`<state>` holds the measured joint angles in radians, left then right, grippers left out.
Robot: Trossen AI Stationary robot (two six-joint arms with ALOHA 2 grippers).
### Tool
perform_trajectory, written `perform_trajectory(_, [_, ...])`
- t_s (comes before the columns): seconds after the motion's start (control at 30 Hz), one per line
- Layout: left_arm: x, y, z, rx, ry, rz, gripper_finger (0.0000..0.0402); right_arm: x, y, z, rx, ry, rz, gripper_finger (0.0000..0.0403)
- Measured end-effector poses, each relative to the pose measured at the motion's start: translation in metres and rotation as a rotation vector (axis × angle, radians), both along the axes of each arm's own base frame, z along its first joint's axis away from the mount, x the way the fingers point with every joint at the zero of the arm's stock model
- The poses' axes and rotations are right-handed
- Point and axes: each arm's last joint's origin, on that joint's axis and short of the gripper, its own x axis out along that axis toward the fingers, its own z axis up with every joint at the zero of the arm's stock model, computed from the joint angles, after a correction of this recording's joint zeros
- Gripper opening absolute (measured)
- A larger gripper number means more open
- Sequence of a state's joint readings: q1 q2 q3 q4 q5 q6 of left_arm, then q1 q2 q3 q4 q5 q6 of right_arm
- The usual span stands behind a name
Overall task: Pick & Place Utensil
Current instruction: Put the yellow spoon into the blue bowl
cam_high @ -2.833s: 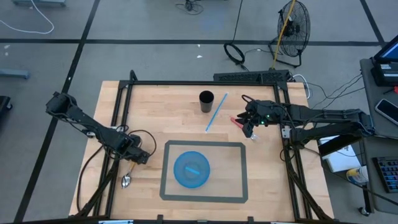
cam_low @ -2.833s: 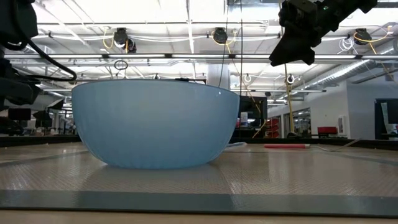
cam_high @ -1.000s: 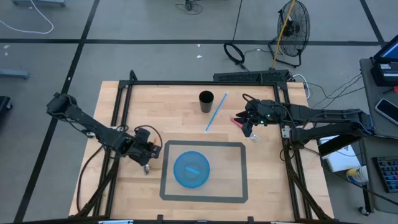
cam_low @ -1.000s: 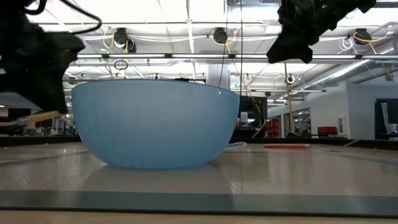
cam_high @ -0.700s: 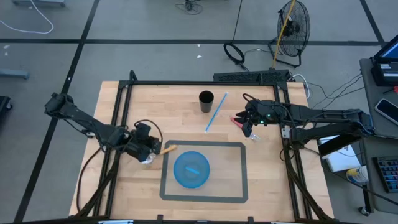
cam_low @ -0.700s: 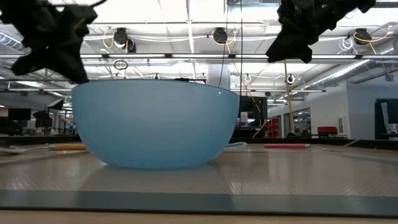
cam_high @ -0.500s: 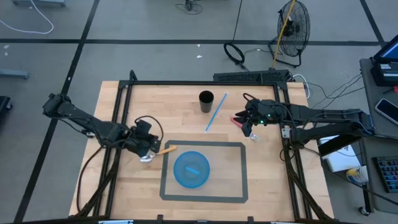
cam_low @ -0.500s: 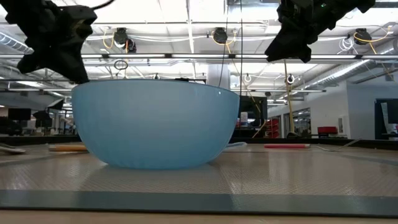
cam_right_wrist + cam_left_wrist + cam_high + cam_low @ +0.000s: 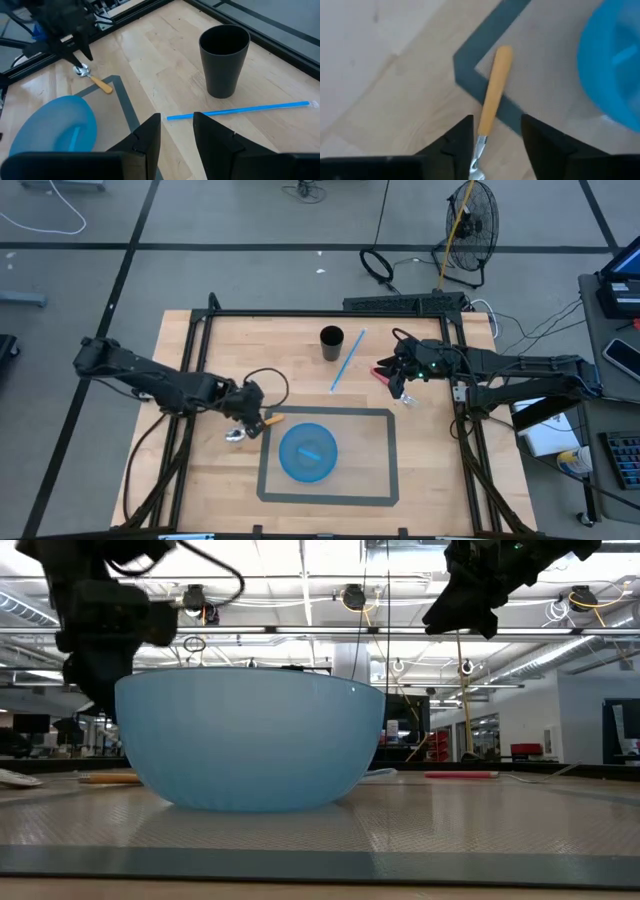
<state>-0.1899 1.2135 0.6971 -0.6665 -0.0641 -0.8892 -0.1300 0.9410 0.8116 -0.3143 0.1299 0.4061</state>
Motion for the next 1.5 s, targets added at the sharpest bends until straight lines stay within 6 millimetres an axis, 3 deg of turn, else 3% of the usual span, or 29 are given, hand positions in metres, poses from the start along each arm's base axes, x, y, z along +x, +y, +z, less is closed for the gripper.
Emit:
perform_trajectory(0.23, [0.016,0.008,-0.028,-0.099,0.127,-0.039,0.0196,0.000,0.000,0.000,0.001,0.001,0.002,0.0112])
perform_trajectory(0.6, [0.026,0.003,-0.060,-0.137,0.266,-0.058,0.0128,0.000,0.000,-0.004,0.002,0.010,0.001,0.0112])
perform_trajectory(0.9, [0.025,0.003,-0.062,-0.072,0.288,-0.044,0.0038,-0.002,0.001,-0.023,0.053,0.036,-0.025,0.0112])
perform_trajectory(1.5, [0.021,0.002,-0.055,-0.032,0.252,0.017,0.0038,-0.002,0.000,-0.027,0.047,0.022,-0.021,0.0112])
